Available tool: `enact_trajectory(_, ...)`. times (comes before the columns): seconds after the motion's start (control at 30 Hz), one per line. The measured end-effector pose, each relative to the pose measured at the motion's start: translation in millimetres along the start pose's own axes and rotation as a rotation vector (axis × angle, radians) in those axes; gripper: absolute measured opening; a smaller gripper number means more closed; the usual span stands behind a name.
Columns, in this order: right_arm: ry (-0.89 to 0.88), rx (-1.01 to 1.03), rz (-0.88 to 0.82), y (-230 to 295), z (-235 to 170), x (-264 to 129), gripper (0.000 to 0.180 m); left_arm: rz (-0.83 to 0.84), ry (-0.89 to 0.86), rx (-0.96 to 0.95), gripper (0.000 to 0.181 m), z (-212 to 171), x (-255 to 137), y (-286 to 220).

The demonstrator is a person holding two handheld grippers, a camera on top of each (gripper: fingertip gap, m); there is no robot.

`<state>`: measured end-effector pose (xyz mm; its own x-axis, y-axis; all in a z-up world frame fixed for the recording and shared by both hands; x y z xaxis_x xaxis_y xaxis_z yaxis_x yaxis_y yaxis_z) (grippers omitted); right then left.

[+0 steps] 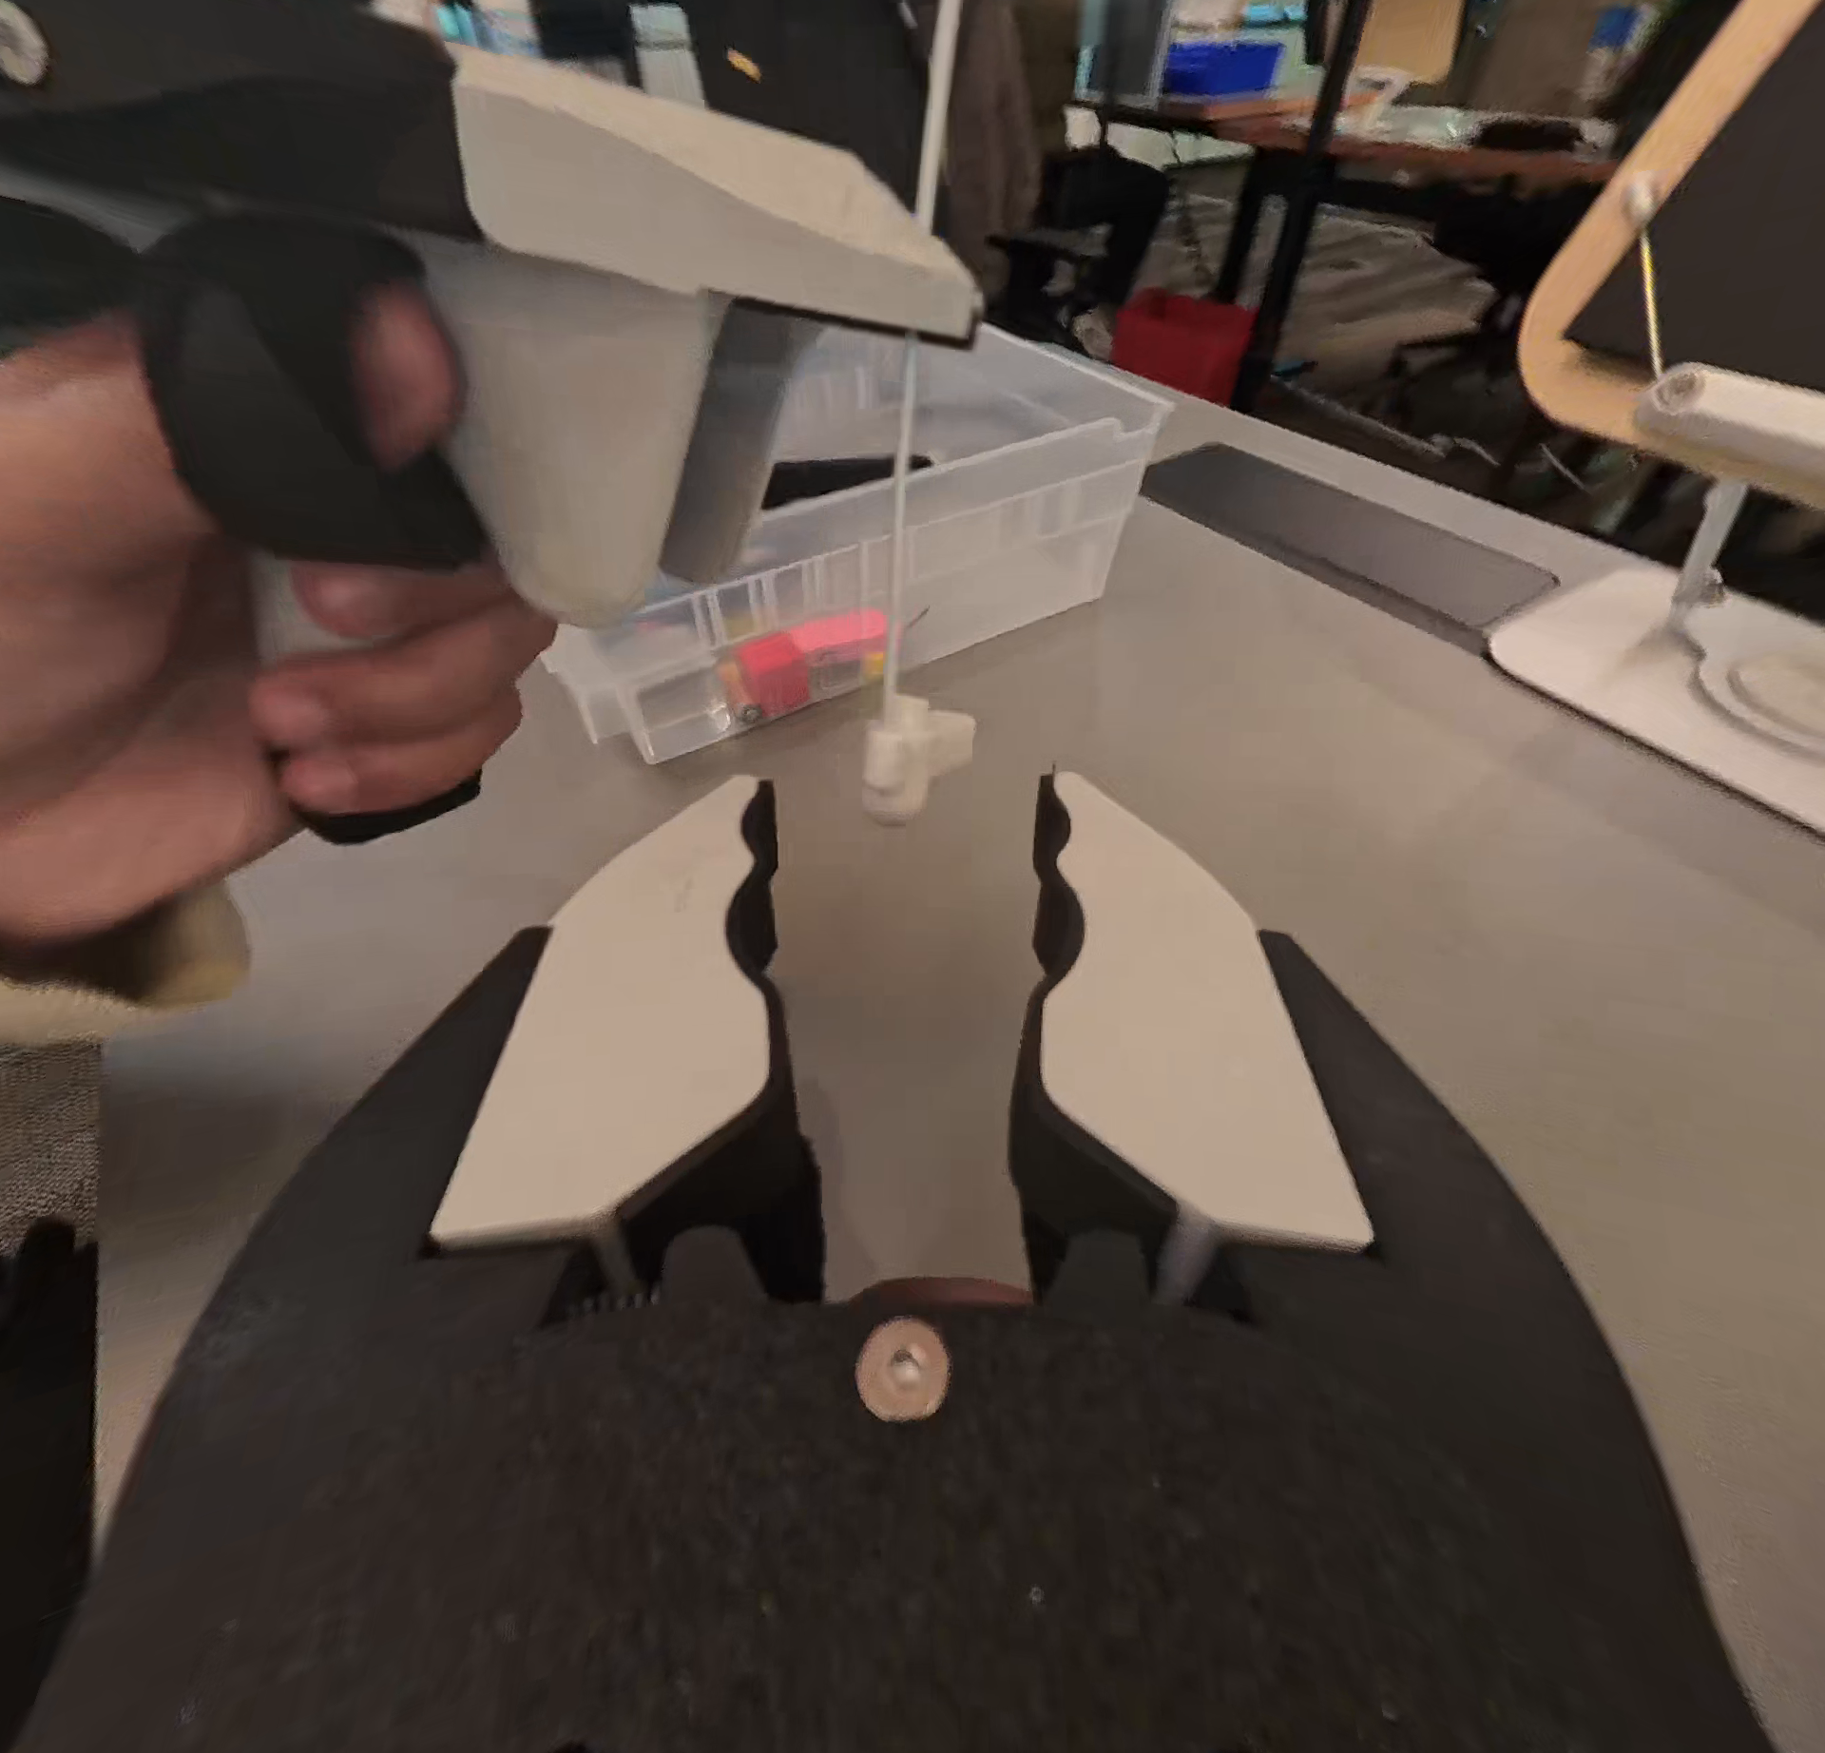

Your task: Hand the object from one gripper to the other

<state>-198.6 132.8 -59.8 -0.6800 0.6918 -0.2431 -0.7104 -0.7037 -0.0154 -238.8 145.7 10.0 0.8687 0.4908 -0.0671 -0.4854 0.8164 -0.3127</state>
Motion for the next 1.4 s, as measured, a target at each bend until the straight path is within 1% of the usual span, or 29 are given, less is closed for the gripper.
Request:
enact_trajectory(0.03,0.021,0.009,-0.022,3,-1,3,0.050,0.005,0.002,0.005,0.001,-1,2,-1)
enact_trajectory(0.1,0.046,0.028,-0.052,5,-3,5,0.044,0.016,0.013,0.012,0.001,-3,7,-4)
enact_trajectory(0.13,0.056,0.038,-0.074,3,-3,5,0.037,0.022,0.020,0.017,0.001,-5,8,-5)
enact_trajectory(0.2,0.065,0.045,-0.107,0,-4,3,0.014,0.023,0.029,0.028,0.001,-7,11,-7)
enact_trajectory(0.33,0.102,0.037,-0.122,-3,-9,3,0.013,0.029,0.051,0.039,0.001,-12,13,-10)
enact_trajectory(0.6,0.112,0.030,-0.092,-4,-12,5,0.013,0.005,0.042,0.050,0.002,-15,15,-12)
enact_trajectory(0.63,0.111,0.023,-0.094,-6,-11,5,0.013,-0.001,0.043,0.046,0.004,-16,15,-12)
enact_trajectory(0.7,0.105,0.015,-0.090,-10,-11,4,0.013,0.007,0.038,0.039,0.019,-16,14,-10)
enact_trajectory(0.83,0.079,0.093,-0.025,-27,-4,-2,0.013,-0.001,-0.028,0.048,0.046,-15,5,-7)
enact_trajectory(0.87,0.072,0.120,-0.011,-34,-2,-4,0.013,-0.010,-0.044,0.043,0.050,-16,2,-6)
enact_trajectory(0.97,0.021,0.244,0.099,-49,6,-14,0.013,-0.024,-0.044,0.016,0.049,-31,-7,1)
enact_trajectory(1.0,0.000,0.290,0.163,-50,10,-18,0.013,-0.044,-0.032,-0.007,0.046,-38,-8,2)
enact_trajectory(1.07,-0.037,0.398,0.342,-47,19,-27,0.013,-0.134,-0.004,-0.078,0.044,-51,-3,0)
enact_trajectory(1.13,-0.103,0.486,0.459,-48,29,-37,0.013,-0.275,0.003,-0.152,0.044,-55,3,-10)
enact_trajectory(1.2,-0.131,0.556,0.594,-44,33,-45,0.013,-0.354,-0.014,-0.184,0.043,-54,4,-17)
enact_trajectory(1.33,-0.113,0.582,0.759,-28,31,-52,0.013,-0.457,-0.055,-0.238,0.041,-49,2,-25)
enact_trajectory(1.4,-0.083,0.567,0.776,-20,25,-49,0.013,-0.495,-0.066,-0.266,0.037,-47,1,-27)
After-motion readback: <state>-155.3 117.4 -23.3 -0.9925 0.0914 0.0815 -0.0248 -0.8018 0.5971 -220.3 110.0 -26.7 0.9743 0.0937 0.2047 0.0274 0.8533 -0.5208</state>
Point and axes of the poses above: each gripper's, where its closed fingertips meet, x out along the fingers, z out of its top, y = z × x across the jaws, the point moved 3 cm from there along -x, back along the fingers, and after that the axes turned 6 degrees about -z, right-handed, at the moved point
